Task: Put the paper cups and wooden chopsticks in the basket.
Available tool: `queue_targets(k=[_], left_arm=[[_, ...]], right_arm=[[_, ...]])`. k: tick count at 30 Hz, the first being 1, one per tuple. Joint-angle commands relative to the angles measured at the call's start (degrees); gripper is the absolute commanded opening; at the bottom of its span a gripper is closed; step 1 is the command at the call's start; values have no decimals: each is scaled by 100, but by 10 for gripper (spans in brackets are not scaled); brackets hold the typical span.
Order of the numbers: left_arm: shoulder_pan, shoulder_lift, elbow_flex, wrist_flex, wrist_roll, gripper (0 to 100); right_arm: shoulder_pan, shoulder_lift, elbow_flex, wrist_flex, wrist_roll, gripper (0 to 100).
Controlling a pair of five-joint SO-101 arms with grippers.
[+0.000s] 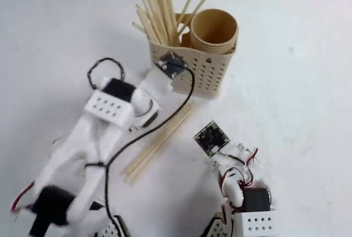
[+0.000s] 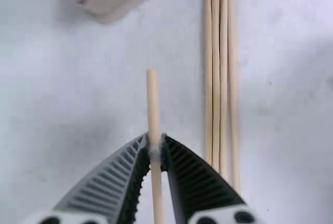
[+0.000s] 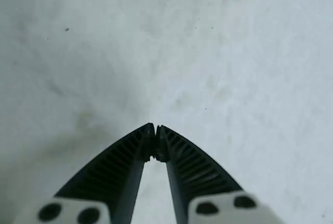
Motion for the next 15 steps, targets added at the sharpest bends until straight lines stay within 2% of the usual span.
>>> queue_targets(k=[1,6,11,15], left_arm=[[13,-1095,-1037,360,246,22],[13,-1130,-3015,862,598,23],[13,-532,-5248,448,1204,24],[57,295,-6822,343,1319,26]], right_arm=[[-13,-22,53,40,26,19],[-22,-22,53,40,26,19],[-13,-22,53,40,26,19],[-13,-22,53,40,26,19]])
